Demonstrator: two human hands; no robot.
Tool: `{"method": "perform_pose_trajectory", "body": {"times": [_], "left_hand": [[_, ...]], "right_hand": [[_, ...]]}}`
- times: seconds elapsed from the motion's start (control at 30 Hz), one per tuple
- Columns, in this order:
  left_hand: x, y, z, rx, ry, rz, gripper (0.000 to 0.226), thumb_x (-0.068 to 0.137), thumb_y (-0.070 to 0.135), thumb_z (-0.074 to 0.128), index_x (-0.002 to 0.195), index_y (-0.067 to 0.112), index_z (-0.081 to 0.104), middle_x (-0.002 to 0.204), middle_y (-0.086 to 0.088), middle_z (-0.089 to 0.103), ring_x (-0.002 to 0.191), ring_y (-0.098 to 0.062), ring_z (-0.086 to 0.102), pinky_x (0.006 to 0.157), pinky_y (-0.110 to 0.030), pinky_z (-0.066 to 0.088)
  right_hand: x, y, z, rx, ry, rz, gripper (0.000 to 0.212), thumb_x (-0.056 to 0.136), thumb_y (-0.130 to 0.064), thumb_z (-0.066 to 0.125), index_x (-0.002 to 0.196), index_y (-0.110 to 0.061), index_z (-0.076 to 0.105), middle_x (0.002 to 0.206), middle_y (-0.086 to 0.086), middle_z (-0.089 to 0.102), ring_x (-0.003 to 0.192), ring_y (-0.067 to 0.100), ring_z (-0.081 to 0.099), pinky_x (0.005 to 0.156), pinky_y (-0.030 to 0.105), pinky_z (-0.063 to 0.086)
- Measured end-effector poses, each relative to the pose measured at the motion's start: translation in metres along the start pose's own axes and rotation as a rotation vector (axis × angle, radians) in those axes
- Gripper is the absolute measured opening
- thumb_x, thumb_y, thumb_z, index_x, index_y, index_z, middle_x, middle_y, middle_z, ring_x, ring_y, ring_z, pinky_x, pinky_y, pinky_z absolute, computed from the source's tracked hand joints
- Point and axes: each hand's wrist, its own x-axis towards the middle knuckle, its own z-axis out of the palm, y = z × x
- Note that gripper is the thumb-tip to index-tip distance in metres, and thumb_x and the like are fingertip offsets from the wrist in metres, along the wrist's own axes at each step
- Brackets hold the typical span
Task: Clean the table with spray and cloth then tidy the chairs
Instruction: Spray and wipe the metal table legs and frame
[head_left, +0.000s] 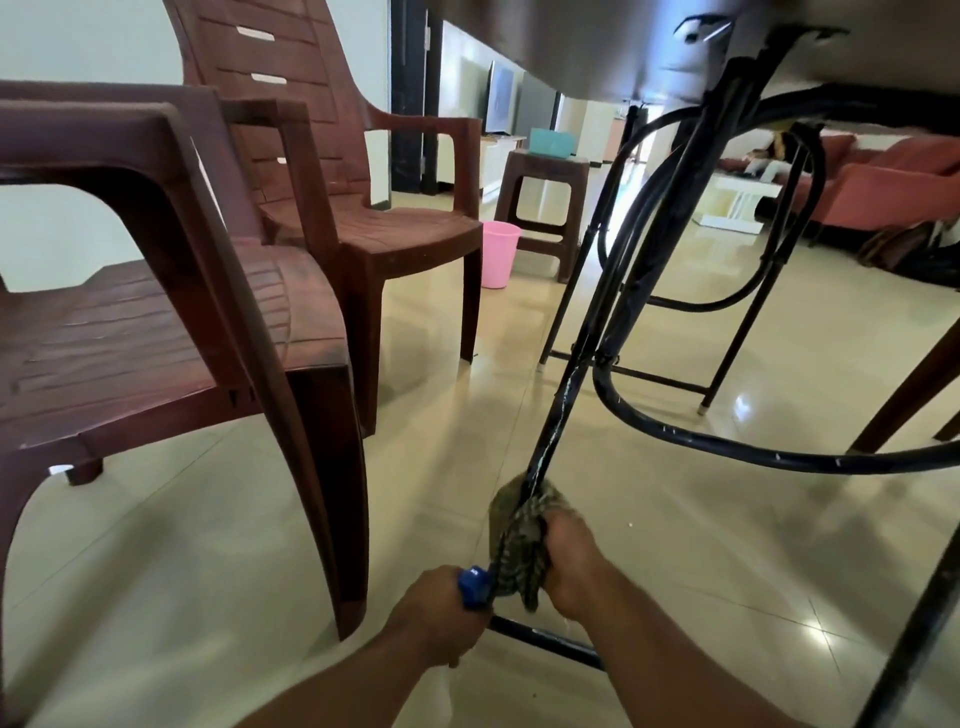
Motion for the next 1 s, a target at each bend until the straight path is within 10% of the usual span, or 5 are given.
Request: {"method": "perform_pose_trajectory", "body": {"times": [0.33, 0.43, 0.6, 0.73, 1.0], "left_hand": [[0.005, 0.062, -0.037, -0.406, 0.322, 0.26, 0.019, 0.088, 0.017, 0.067, 0.1, 0.003, 0.065, 0.079, -0.024, 0.068, 0.064, -0.028, 0.062, 0.067, -0.051, 0.059], [0.001, 0.071, -0.038, -0.466, 0.296, 0.274, 0.014, 0.09, 0.011, 0.067, 0.1, 0.002, 0.065, 0.069, -0.013, 0.061, 0.059, -0.022, 0.057, 0.059, -0.039, 0.056], [-0.006, 0.063, -0.04, -0.403, 0.285, 0.337, 0.012, 0.087, 0.015, 0.067, 0.089, 0.003, 0.063, 0.069, -0.018, 0.061, 0.06, -0.022, 0.056, 0.061, -0.05, 0.057], [-0.008, 0.053, -0.046, -0.382, 0.289, 0.332, 0.014, 0.089, 0.015, 0.066, 0.092, 0.002, 0.063, 0.078, -0.025, 0.065, 0.062, -0.026, 0.061, 0.061, -0.046, 0.059], [0.002, 0.05, -0.04, -0.384, 0.289, 0.359, 0.004, 0.09, 0.016, 0.067, 0.089, 0.018, 0.064, 0.073, -0.008, 0.061, 0.065, -0.021, 0.058, 0.066, -0.047, 0.059]], "right_hand": [[-0.057, -0.079, 0.037, -0.254, 0.326, -1.422, 0.039, 0.084, 0.011, 0.057, 0.123, 0.005, 0.054, 0.124, 0.009, 0.056, 0.116, 0.007, 0.056, 0.104, 0.01, 0.036], [-0.074, -0.113, 0.037, -0.741, 0.427, -1.659, 0.063, 0.071, 0.006, 0.061, 0.132, -0.005, 0.054, 0.13, 0.016, 0.053, 0.123, 0.024, 0.049, 0.102, 0.032, 0.044], [-0.063, -0.109, 0.019, -1.912, 0.487, -1.479, 0.054, 0.086, -0.007, 0.06, 0.14, -0.006, 0.056, 0.154, 0.013, 0.043, 0.148, 0.032, 0.03, 0.118, 0.047, 0.029], [-0.074, -0.123, 0.005, -2.072, 0.383, -1.475, 0.072, 0.092, -0.007, 0.04, 0.157, -0.007, 0.008, 0.166, 0.009, -0.004, 0.153, 0.026, -0.008, 0.123, 0.042, 0.002], [-0.066, -0.131, -0.011, -2.14, 0.437, -1.612, 0.072, 0.084, -0.01, 0.052, 0.151, -0.001, 0.025, 0.164, 0.015, 0.021, 0.153, 0.03, 0.009, 0.124, 0.047, 0.001]]}}
